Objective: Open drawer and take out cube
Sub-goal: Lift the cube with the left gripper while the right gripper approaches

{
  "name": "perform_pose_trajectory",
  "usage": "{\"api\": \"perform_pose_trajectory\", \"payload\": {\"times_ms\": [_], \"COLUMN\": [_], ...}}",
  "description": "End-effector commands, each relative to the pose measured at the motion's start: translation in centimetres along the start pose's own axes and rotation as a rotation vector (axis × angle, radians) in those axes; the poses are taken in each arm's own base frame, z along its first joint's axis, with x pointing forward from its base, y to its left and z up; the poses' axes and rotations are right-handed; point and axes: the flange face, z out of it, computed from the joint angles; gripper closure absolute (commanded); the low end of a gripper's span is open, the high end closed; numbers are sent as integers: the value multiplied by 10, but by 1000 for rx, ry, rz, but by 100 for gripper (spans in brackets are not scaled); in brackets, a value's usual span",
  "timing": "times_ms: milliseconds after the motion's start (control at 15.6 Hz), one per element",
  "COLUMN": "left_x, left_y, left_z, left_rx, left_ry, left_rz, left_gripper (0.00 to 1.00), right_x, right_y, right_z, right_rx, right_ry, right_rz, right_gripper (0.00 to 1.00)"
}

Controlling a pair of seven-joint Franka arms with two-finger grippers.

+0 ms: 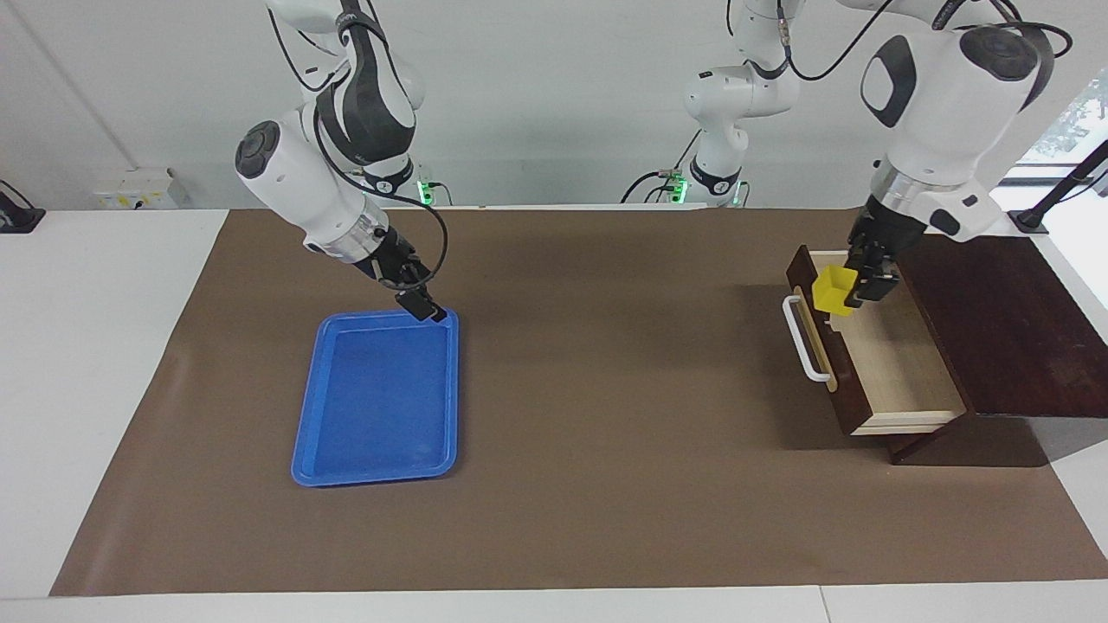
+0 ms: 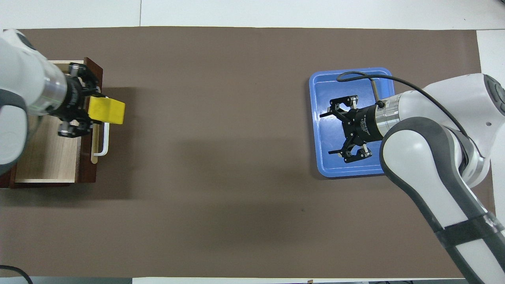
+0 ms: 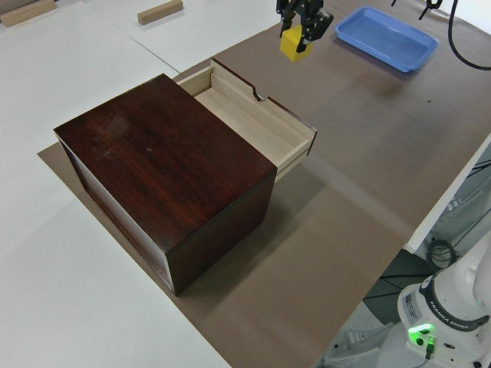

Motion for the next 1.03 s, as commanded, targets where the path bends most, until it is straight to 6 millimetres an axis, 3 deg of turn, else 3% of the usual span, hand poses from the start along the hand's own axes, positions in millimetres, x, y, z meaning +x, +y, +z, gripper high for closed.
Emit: {"api": "perform_pose_trajectory", "payload": {"times_ms": [0,129,321,450,643,835,964], "left_x": [-39,-84,-155,-195,-217,-229,-235], "left_y": [-10,-28,-49,-52,-47,-51,-56], "left_z": [7,21,33,59,94,97,99], "left_rx": [3,-26,-26,-7,-19,-49,-48], "left_ry": [-89,-126,-149,-156,-178,-204,-205], "left_rz": [-173,-249,-299,-338,-360,-356,-344], "left_gripper": [100,100,100,100,100,100,100], "right_x": [-8,-29,-44,-55,-54,-58,-63], "right_y": [4,8,11,13,11,-6,-4], "right_z": [21,44,54,68,84,103,119], "right_rx": [49,50,44,20,14,5,-9], "right_ry": [-87,-129,-175,-195,-235,-242,-239], "right_rz": [101,109,102,85,41,7,-45], "right_gripper": [0,0,0,0,0,0,0]}}
